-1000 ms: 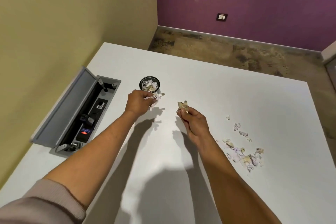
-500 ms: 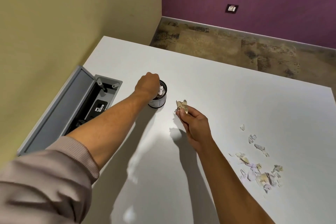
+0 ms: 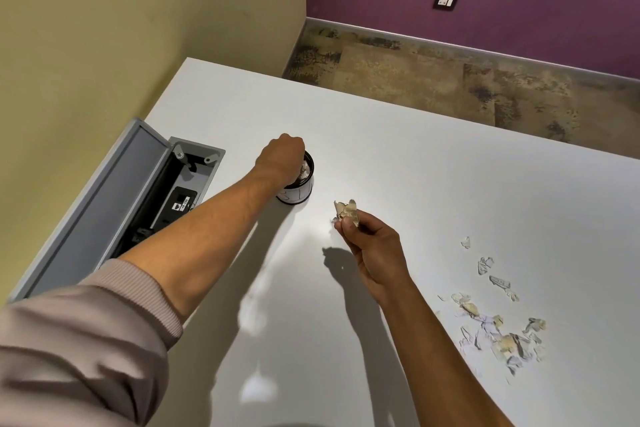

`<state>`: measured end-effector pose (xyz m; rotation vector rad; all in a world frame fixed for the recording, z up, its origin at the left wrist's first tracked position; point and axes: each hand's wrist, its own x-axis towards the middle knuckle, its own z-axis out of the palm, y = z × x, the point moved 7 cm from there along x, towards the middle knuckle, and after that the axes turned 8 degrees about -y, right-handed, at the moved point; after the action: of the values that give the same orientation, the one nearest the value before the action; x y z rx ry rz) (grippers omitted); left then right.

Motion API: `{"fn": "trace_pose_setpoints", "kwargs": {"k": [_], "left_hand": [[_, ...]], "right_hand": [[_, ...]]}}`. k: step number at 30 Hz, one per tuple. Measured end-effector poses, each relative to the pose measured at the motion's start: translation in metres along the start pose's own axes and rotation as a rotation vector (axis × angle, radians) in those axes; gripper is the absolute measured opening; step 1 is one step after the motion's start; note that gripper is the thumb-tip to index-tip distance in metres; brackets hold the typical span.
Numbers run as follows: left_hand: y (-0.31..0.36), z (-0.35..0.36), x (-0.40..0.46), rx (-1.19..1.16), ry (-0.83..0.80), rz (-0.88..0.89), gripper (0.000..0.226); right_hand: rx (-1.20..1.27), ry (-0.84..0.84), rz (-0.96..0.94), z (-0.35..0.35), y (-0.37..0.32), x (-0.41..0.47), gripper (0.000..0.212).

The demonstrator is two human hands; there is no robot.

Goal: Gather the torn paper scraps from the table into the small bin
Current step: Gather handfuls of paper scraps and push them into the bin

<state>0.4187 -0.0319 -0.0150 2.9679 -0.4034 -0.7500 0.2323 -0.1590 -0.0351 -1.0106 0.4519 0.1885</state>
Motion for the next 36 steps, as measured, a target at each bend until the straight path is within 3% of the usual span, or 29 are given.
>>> {"fn": "trace_pose_setpoints", "kwargs": {"k": [14,21,30,36], "left_hand": [[-0.017,-0.026,-0.012,-0.287,0.009,0.064,0.055],[-0.017,-0.018,-0.018,-0.298,0.087,0.025,0.024],[-0.011,0.016,-0.009,-0.114,0.031,-0.008,0.033],[-0.023,0.004,-0.023,-0.310,0.131,0.055,0.030]], "right_hand": [[0.007,-0.002,0.000,0.000,0.005,-0.008,0.018],[-0.009,0.005,0.028,-0.006,0.014,-0.006,0.021],[0.019,0.012,0.042,-0.012,0.024,-0.004,0.018],[0.027,0.011,0.050,-0.006,0.022,0.002,0.020]]}}
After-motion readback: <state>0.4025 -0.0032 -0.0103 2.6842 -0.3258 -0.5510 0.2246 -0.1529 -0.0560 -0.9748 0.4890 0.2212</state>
